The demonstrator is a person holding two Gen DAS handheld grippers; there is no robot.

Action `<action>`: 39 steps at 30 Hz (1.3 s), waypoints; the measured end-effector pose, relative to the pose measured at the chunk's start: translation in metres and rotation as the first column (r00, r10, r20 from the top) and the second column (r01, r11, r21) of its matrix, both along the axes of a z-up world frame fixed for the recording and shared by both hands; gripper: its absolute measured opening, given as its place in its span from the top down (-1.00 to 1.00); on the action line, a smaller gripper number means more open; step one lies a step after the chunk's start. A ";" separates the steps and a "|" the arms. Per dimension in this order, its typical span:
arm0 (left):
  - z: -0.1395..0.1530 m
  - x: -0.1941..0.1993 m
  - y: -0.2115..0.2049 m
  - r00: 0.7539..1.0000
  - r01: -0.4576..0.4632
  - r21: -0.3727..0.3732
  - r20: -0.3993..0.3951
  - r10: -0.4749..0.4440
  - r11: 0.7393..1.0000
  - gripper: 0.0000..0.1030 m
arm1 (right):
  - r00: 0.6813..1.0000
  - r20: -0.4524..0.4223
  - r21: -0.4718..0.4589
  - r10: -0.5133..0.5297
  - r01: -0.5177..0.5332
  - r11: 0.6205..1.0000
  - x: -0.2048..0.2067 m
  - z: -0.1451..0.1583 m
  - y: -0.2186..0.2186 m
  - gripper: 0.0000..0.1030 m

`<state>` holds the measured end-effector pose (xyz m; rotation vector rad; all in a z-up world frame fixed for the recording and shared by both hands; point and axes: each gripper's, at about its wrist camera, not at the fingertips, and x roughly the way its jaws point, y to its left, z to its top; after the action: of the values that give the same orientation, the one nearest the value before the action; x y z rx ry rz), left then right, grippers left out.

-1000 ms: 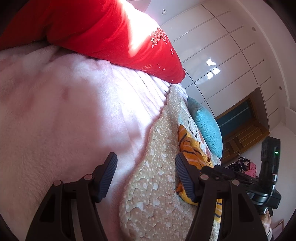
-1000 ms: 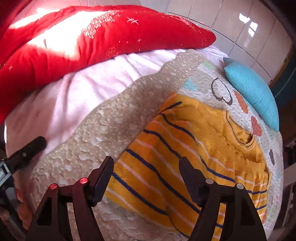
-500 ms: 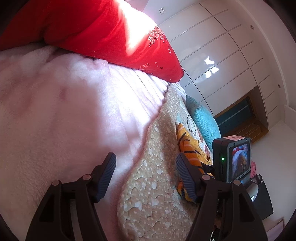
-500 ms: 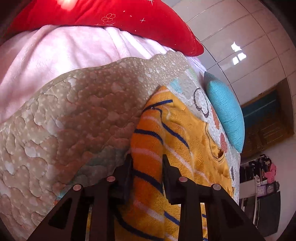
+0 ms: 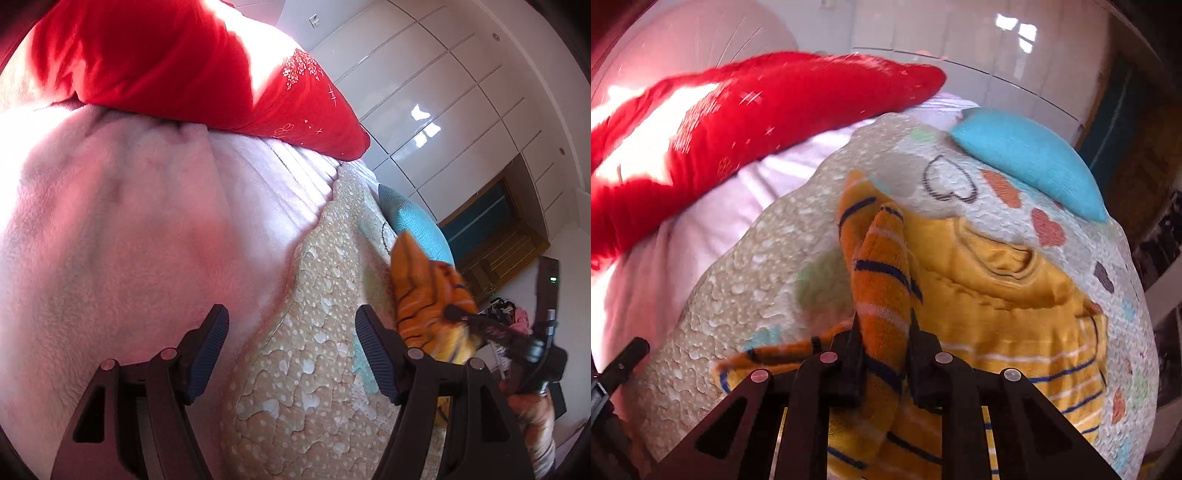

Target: Fold small clothes

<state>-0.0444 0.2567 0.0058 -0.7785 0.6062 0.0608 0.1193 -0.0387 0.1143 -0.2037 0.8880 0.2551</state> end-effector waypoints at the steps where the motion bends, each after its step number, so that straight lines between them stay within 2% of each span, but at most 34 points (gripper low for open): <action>1: 0.002 -0.001 -0.004 1.000 -0.003 0.027 -0.001 0.003 1.000 -0.36 | 0.999 0.012 0.030 -0.044 0.044 0.999 -0.001 0.010 -0.033 0.63; 4: 0.013 -0.001 -0.021 1.000 0.022 0.073 0.005 -0.023 0.997 -0.36 | 0.980 0.018 0.095 -0.200 0.197 0.976 -0.006 0.017 -0.136 0.76; 6: 0.020 0.002 -0.037 0.997 0.073 0.070 0.004 -0.073 0.995 -0.36 | 0.949 -0.020 0.094 -0.314 0.314 0.945 -0.008 -0.002 -0.197 0.74; 7: 0.025 0.004 -0.047 0.994 0.104 0.068 0.005 -0.105 0.992 -0.36 | 0.935 -0.073 0.111 -0.347 0.353 0.929 -0.010 -0.018 -0.224 0.74; 9: 0.034 0.007 -0.071 0.985 0.171 0.083 -0.004 -0.171 0.982 -0.36 | 0.910 -0.162 0.178 -0.383 0.408 0.895 -0.017 -0.041 -0.270 0.73; 11: 0.043 0.006 -0.096 0.971 0.240 0.131 -0.024 -0.239 0.962 -0.36 | 0.902 -0.163 0.257 -0.400 0.430 0.866 -0.035 -0.046 -0.297 0.71; 12: 0.047 0.004 -0.107 0.964 0.266 0.158 -0.039 -0.263 0.951 -0.36 | 0.905 -0.167 0.320 -0.392 0.425 0.847 -0.043 -0.044 -0.307 0.56; 13: 0.050 0.003 -0.118 0.957 0.291 0.179 -0.053 -0.286 0.940 -0.36 | 0.911 -0.172 0.391 -0.376 0.413 0.822 -0.051 -0.041 -0.314 0.45; 15: 0.056 -0.001 -0.134 0.944 0.329 0.192 -0.074 -0.320 0.925 -0.36 | 0.929 -0.162 0.512 -0.333 0.368 0.776 -0.060 -0.030 -0.318 0.08; 18: 0.063 -0.007 -0.151 0.935 0.353 0.171 -0.082 -0.344 0.920 -0.36 | 0.964 -0.155 0.620 -0.216 0.265 0.738 -0.055 -0.015 -0.299 -0.26; 21: 0.070 -0.006 -0.165 0.927 0.374 0.109 -0.076 -0.368 0.921 -0.43 | 0.973 -0.199 0.642 -0.121 0.223 0.734 -0.034 -0.019 -0.270 -0.29; 23: 0.080 0.001 -0.181 0.915 0.404 0.105 -0.075 -0.397 0.909 -0.43 | 0.963 -0.245 0.590 -0.111 0.239 0.771 -0.018 -0.030 -0.252 -0.29; 25: 0.094 0.009 -0.202 0.896 0.444 0.153 -0.051 -0.441 0.883 -0.46 | 0.952 -0.281 0.567 -0.122 0.267 0.779 -0.004 -0.042 -0.243 -0.29; 27: 0.106 0.018 -0.227 0.875 0.476 0.233 -0.033 -0.483 0.848 -0.53 | 0.945 -0.302 0.591 -0.126 0.289 0.753 0.012 -0.052 -0.243 -0.29; 29: 0.110 0.026 -0.246 0.858 0.502 0.271 -0.039 -0.512 0.821 -0.54 | 0.941 -0.320 0.626 -0.110 0.297 0.721 0.028 -0.060 -0.241 -0.31; 31: 0.107 0.036 -0.261 0.843 0.528 0.266 -0.051 -0.536 0.806 -0.54 | 0.938 -0.343 0.673 -0.058 0.288 0.681 0.042 -0.069 -0.235 -0.27; 32: 0.104 0.041 -0.268 0.839 0.536 0.266 -0.061 -0.541 0.801 -0.54 | 0.938 -0.343 0.684 -0.047 0.284 0.672 0.046 -0.071 -0.232 0.14; 33: 0.101 0.047 -0.274 0.837 0.541 0.270 -0.077 -0.542 0.797 -0.54 | 0.939 -0.343 0.691 -0.017 0.264 0.673 0.050 -0.071 -0.226 0.45; 35: 0.097 0.055 -0.285 0.833 0.549 0.277 -0.109 -0.542 0.788 -0.54 | 0.947 -0.321 0.697 0.017 0.225 0.681 0.049 -0.066 -0.219 0.58; 36: 0.094 0.059 -0.290 0.830 0.556 0.277 -0.127 -0.544 0.784 -0.54 | 0.955 -0.295 0.695 0.020 0.200 0.691 0.045 -0.058 -0.219 0.80; 37: 0.092 0.062 -0.296 0.825 0.563 0.279 -0.144 -0.546 0.778 -0.53 | 0.966 -0.258 0.698 0.013 0.177 0.694 0.039 -0.048 -0.224 0.80; 39: 0.092 0.063 -0.309 0.812 0.581 0.300 -0.156 -0.562 0.756 -0.53 | 0.980 -0.201 0.735 0.006 0.147 0.662 0.026 -0.032 -0.241 0.80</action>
<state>0.0190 -0.0521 0.0975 -0.2314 0.8440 -0.3774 0.1453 -0.2801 0.0821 0.6478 0.9062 0.5574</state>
